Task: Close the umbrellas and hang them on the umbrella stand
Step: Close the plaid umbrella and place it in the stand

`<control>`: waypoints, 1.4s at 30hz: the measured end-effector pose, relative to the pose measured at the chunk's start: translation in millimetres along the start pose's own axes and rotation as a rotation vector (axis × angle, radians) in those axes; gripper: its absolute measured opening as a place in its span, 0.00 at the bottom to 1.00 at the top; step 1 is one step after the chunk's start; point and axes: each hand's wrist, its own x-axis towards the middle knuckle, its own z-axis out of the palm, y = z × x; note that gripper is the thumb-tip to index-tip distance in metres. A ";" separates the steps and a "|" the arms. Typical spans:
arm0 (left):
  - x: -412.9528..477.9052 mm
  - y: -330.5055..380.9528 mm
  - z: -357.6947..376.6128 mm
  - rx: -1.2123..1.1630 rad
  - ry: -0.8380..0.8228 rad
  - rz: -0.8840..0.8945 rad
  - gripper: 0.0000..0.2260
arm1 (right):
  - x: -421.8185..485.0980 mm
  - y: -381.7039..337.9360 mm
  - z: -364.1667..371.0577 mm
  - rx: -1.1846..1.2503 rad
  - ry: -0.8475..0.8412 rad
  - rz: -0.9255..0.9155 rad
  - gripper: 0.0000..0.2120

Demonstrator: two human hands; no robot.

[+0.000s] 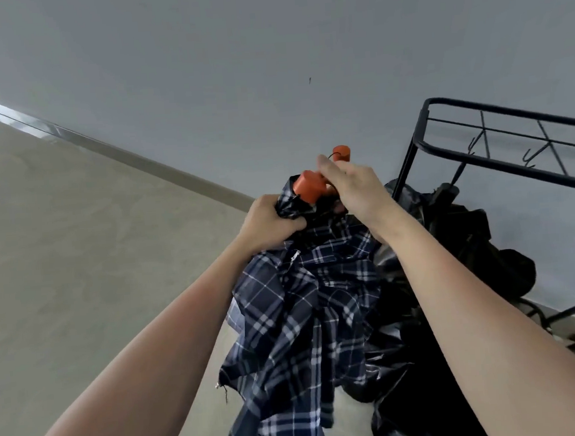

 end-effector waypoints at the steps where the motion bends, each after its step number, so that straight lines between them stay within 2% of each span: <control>1: 2.6 1.1 1.4 -0.021 -0.035 -0.026 0.15 | -2.6 2.5 -9.3 -0.003 0.015 -0.023 0.24; 3: 4.7 2.4 4.2 -0.073 -0.084 -0.068 0.11 | -7.9 5.4 -24.5 0.004 -0.003 -0.036 0.13; 5: 2.8 1.7 13.4 -0.174 -0.126 -0.103 0.08 | -13.8 9.7 -37.3 -0.015 -0.038 -0.008 0.11; 9: -6.6 1.1 48.5 -0.375 -0.199 -0.150 0.11 | -30.3 20.7 -57.6 -0.084 -0.016 0.016 0.03; 12: -8.9 4.2 80.7 -0.474 -0.281 -0.177 0.14 | -46.6 34.0 -79.2 -0.047 0.026 0.029 0.04; 16: -14.0 13.2 123.1 -0.496 -0.414 -0.160 0.14 | -69.5 56.5 -108.6 0.002 0.138 0.121 0.03; 19: -18.0 22.9 155.0 -0.508 -0.512 -0.125 0.10 | -88.2 71.7 -129.1 0.064 0.238 0.213 0.03; 24: -17.7 47.2 197.1 -0.497 -0.571 -0.094 0.17 | -115.2 92.3 -159.0 0.148 0.446 0.303 0.01; 31: -9.0 76.2 249.2 -0.531 -0.580 -0.120 0.17 | -125.7 114.2 -182.0 0.246 0.660 0.359 0.05; 36: -2.3 88.6 274.7 -0.569 -0.557 -0.139 0.09 | -118.6 130.1 -194.1 0.307 0.727 0.376 0.04; 42: 11.6 90.7 301.6 -0.581 -0.536 -0.174 0.09 | -98.4 147.2 -207.6 0.521 0.707 0.358 0.03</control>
